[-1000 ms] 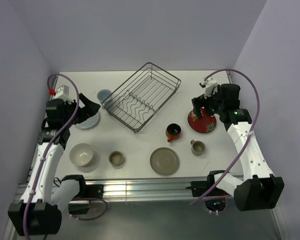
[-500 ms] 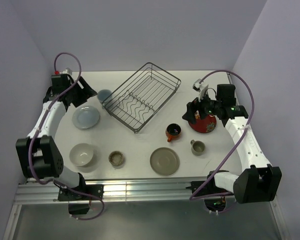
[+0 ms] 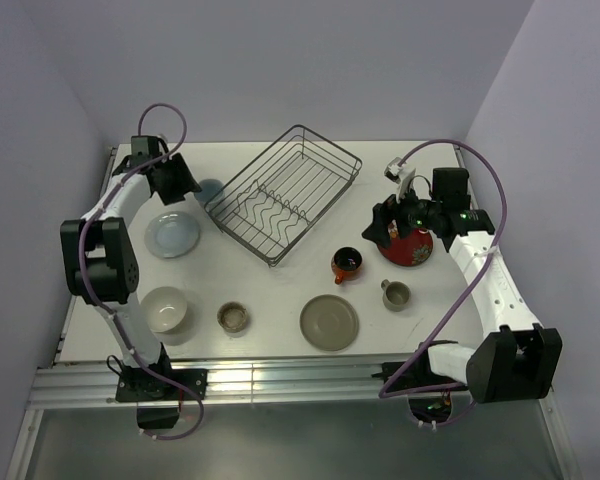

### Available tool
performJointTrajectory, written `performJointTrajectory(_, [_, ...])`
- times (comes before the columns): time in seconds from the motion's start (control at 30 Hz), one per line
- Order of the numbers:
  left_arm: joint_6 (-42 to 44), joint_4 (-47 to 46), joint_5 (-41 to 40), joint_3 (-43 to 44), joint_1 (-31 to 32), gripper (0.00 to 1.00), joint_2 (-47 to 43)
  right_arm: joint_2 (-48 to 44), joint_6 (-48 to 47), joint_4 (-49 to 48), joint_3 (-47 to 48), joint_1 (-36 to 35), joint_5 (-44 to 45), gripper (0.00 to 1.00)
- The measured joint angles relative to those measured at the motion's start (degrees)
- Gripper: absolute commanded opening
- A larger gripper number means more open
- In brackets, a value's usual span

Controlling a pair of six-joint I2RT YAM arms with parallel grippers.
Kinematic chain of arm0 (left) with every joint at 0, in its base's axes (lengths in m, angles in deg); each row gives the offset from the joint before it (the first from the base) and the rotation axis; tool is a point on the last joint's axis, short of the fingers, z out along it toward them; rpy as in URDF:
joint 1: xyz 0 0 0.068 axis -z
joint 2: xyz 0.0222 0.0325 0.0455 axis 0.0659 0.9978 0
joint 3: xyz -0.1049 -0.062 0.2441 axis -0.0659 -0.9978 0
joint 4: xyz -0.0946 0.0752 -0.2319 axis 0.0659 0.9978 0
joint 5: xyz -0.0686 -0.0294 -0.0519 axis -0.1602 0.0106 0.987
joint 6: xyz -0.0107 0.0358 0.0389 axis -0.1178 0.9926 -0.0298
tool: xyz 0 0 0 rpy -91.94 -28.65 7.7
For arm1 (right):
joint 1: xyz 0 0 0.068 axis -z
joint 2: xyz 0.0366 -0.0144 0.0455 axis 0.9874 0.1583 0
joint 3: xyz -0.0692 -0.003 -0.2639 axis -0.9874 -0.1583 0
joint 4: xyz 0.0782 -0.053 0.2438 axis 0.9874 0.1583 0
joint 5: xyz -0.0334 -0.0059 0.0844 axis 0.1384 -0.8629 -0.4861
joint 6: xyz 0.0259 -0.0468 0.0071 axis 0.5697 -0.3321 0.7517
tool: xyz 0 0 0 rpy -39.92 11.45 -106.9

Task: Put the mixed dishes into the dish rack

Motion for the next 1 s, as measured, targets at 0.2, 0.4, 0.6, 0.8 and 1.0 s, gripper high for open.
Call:
performJointTrajectory(0.2, [1.1, 0.5, -1.6, 2.6, 1.6, 0.47, 3.8, 0.8, 0.2, 0.0, 0.0, 0.0, 0.0, 0.99])
performJointTrajectory(0.4, [1.8, 1.0, -3.3, 2.8, 2.4, 0.31, 5.6, 0.8, 0.2, 0.0, 0.0, 0.0, 0.0, 0.99])
performJointTrajectory(0.6, [1.9, 0.4, -4.3, 2.9, 3.3, 0.14, 5.7, 0.8, 0.2, 0.1, 0.0, 0.0, 0.0, 1.00])
performJointTrajectory(0.8, [1.8, 0.3, -4.8, 3.0, 3.1, 0.00, 5.8, 0.8, 0.2, 0.1, 0.0, 0.0, 0.0, 1.00])
performJointTrajectory(1.0, [1.4, 0.0, -5.2, 3.0, 1.2, 0.00, 5.8, 0.7, 0.0, 0.3, 0.0, 0.0, 0.0, 1.00])
